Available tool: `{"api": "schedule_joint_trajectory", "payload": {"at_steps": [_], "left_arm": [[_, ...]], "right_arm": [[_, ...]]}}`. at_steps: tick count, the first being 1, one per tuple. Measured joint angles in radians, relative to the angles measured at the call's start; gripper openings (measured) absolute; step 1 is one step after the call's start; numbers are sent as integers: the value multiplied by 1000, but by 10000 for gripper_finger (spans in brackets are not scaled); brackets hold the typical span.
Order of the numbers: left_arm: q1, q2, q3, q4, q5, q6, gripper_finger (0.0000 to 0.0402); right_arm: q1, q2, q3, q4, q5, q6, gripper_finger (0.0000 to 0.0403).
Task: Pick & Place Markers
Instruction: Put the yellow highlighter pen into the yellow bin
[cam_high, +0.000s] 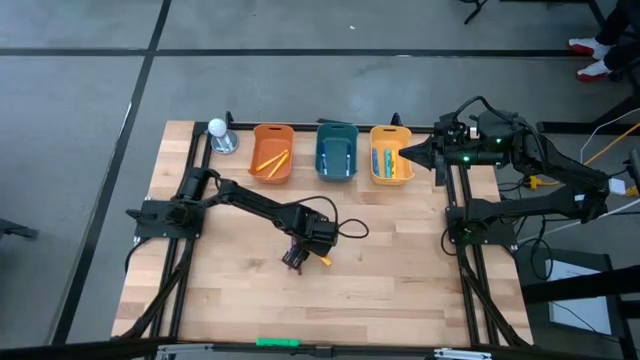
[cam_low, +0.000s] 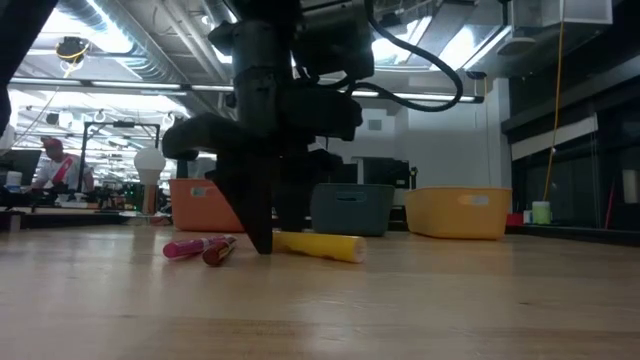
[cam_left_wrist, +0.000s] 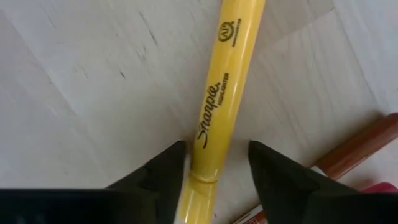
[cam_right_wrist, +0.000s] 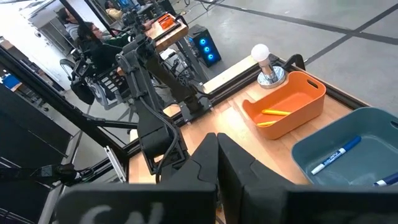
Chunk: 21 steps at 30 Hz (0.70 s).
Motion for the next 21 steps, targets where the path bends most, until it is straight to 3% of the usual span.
{"api": "schedule_joint_trajectory", "payload": {"at_steps": [10, 21], "left_arm": [[0, 1, -1, -2, 18, 0, 74], [0, -9, -4, -6, 32, -7, 62]], "right_arm": [[0, 0, 0, 11, 0, 0, 0], [0, 0, 0, 11, 0, -3, 0]]}}
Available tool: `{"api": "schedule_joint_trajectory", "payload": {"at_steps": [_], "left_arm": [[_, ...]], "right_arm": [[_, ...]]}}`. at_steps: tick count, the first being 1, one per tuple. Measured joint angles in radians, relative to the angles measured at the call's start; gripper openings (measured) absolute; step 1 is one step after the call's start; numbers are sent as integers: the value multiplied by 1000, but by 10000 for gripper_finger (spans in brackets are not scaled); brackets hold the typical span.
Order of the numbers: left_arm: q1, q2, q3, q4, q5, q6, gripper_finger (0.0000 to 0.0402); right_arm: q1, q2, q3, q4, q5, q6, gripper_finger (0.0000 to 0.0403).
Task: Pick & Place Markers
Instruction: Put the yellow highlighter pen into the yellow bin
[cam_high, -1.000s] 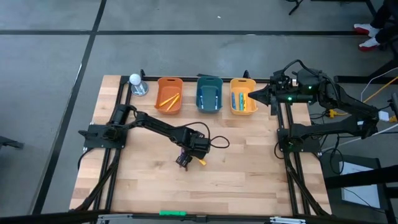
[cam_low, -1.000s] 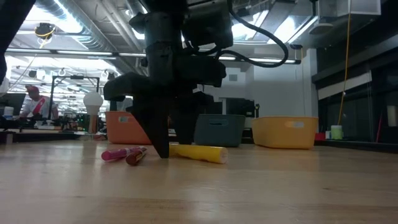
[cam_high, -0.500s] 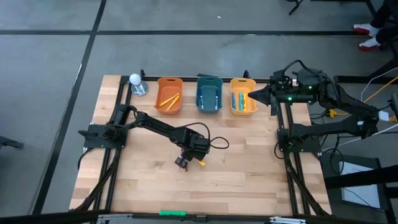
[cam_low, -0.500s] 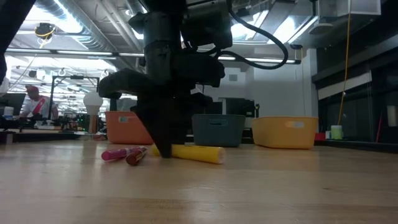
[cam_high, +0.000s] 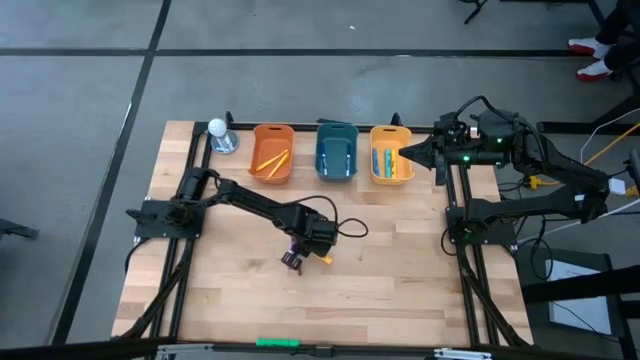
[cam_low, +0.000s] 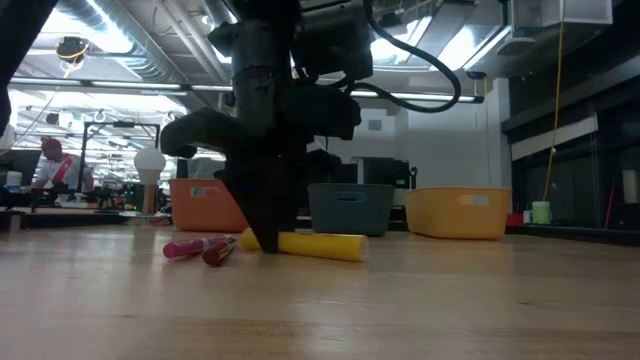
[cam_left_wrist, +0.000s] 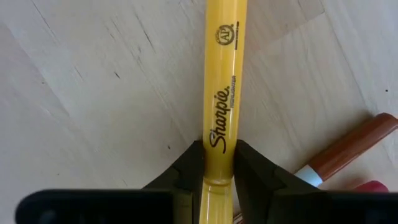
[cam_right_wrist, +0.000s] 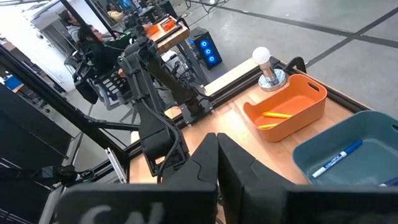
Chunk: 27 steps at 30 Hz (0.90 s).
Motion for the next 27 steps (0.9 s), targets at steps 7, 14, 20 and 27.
{"api": "schedule_joint_trajectory", "payload": {"at_steps": [7, 14, 20, 27], "left_arm": [[6, -15, 67, -68, -40, 1, 62], [9, -17, 188, -136, -49, 11, 62], [13, -17, 303, -209, -112, 45, 61], [24, -19, 420, -286, -123, 51, 61]], "right_arm": [[0, 0, 0, 2, 0, -19, 0], [0, 0, 0, 5, 0, -27, 0], [0, -1, 0, 29, 0, -48, 0], [0, -4, 0, 33, -1, -49, 0]]}}
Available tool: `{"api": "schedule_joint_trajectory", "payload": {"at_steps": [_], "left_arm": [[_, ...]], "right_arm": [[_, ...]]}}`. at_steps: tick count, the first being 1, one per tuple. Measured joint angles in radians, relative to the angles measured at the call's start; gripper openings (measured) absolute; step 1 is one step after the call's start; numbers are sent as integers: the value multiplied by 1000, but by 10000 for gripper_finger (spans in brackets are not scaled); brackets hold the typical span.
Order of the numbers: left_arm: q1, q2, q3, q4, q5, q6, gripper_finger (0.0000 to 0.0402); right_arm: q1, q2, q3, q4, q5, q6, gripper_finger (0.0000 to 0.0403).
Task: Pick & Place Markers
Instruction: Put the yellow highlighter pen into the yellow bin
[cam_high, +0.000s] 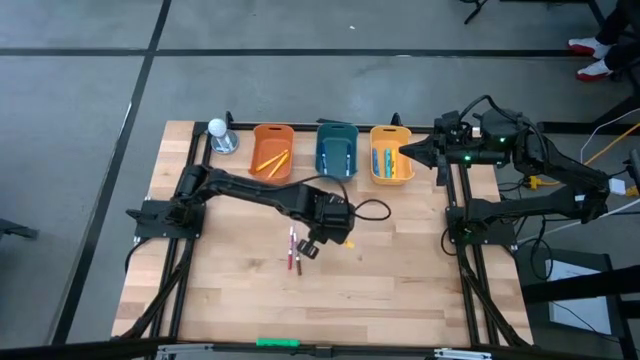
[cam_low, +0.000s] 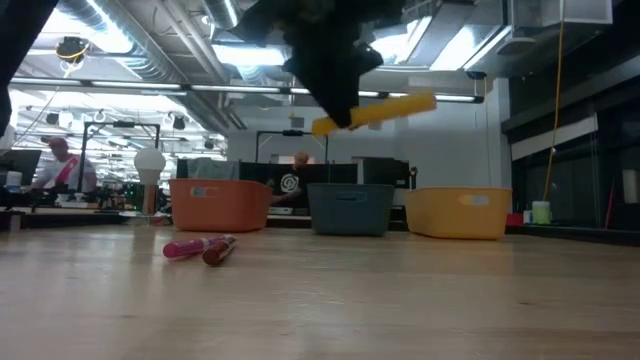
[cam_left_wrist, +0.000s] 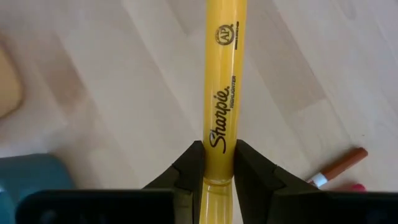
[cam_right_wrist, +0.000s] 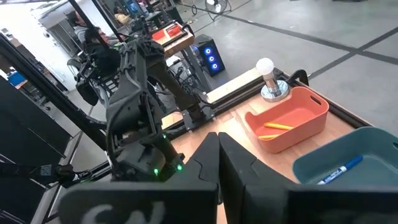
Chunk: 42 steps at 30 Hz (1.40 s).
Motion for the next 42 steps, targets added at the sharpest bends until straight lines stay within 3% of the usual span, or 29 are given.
{"api": "schedule_joint_trajectory", "payload": {"at_steps": [30, 42], "left_arm": [[106, -1, 535, -68, -33, -13, 61], [156, -76, 529, 40, -23, -64, 61]], "right_arm": [[0, -65, 0, 0, 0, -75, 0], [0, -68, 0, 89, 0, -164, 0]]}}
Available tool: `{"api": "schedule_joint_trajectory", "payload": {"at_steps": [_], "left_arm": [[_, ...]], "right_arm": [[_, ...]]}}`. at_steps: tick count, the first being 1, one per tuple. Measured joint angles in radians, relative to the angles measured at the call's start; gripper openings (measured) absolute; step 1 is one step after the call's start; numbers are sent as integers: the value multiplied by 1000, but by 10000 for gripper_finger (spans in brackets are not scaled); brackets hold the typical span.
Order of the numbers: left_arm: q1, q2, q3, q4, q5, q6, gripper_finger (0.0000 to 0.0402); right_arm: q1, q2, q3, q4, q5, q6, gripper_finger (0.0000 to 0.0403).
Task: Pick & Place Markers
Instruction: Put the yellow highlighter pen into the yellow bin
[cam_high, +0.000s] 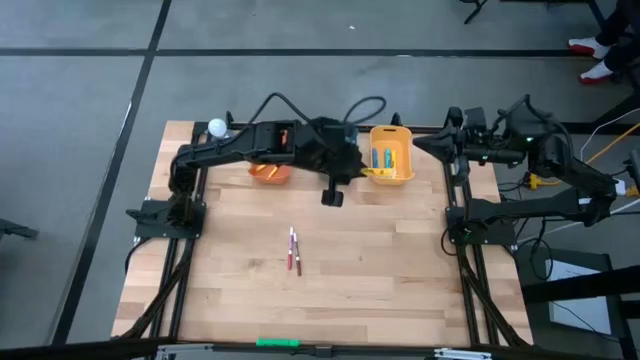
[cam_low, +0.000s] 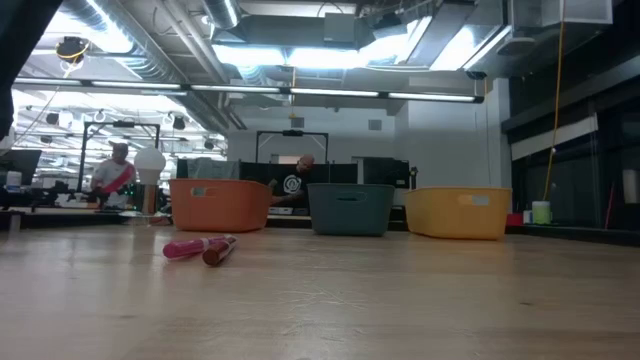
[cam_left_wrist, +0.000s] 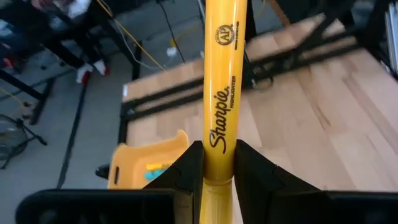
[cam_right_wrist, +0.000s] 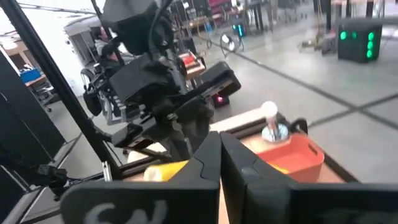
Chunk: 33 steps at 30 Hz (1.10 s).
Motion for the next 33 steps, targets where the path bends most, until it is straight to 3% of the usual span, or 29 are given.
{"api": "schedule_joint_trajectory", "payload": {"at_steps": [19, 26, 33], "left_arm": [[92, -60, -1, 309, 152, -130, 61], [121, -67, -1, 406, 242, -186, 61], [126, -67, -1, 419, 246, -195, 61]], "right_arm": [[0, 0, 0, 109, -12, -121, 2], [0, 0, 0, 152, -19, -150, 16], [0, 1, 0, 147, -19, -176, 38]]}}
